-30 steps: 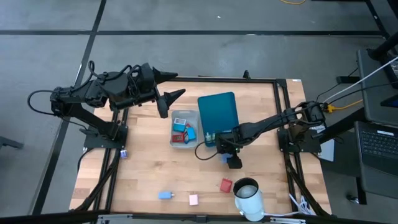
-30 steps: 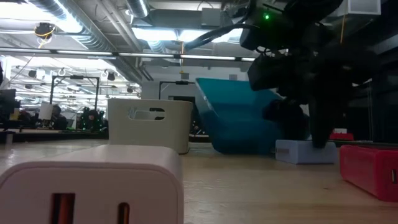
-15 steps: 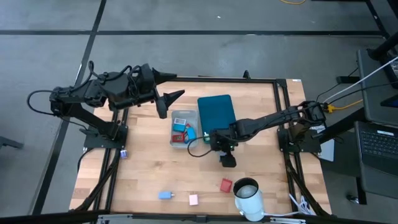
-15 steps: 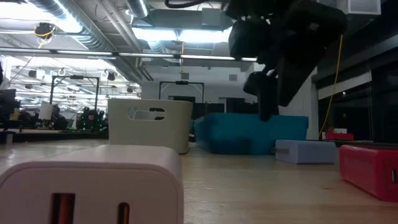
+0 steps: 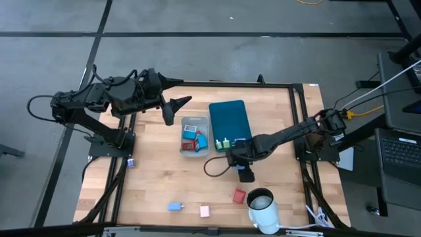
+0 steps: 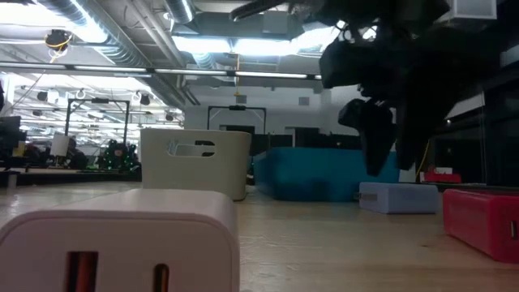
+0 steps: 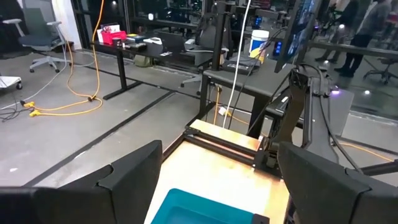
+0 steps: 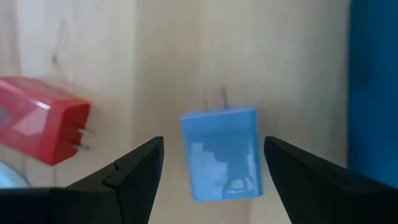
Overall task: Pick & Place Office items
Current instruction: Put the top light blue charger adapter into the blue bin, then put the light blue charger adapter into the blue bin, then put the pink charger adapter into the blue bin
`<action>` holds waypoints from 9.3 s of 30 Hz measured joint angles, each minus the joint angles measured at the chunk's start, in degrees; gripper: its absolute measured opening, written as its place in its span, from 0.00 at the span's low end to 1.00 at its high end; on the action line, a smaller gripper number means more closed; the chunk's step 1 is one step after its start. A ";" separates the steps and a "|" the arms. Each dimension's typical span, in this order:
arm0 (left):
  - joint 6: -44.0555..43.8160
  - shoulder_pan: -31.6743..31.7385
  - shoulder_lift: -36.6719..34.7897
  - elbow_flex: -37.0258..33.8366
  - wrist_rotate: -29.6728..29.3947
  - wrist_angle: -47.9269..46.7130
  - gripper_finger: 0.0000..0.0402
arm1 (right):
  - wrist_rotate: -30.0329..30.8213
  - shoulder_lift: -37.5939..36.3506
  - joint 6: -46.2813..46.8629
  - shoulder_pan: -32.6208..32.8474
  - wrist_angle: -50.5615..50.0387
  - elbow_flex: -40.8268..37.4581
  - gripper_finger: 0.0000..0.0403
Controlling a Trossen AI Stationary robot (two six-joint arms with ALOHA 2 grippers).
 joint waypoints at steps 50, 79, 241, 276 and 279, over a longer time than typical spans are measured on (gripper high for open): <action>-1.95 -0.02 0.07 0.00 1.57 -2.62 0.78 | 0.32 4.16 10.44 2.14 4.74 -2.56 0.52; -1.97 -0.02 0.07 -0.02 2.01 -2.58 0.78 | 11.91 1.84 -6.56 -8.56 -18.53 23.91 0.52; -5.83 17.47 47.72 -12.20 44.27 17.82 0.27 | 15.12 -52.54 -2.06 -21.33 6.90 0.87 0.70; 23.55 -5.40 38.23 13.51 33.85 -31.02 0.70 | 11.27 -56.40 -1.79 -21.38 12.24 0.87 0.70; 24.29 -10.00 40.06 13.51 34.07 -31.67 0.71 | 11.18 -56.30 -1.79 -21.38 12.90 0.87 0.70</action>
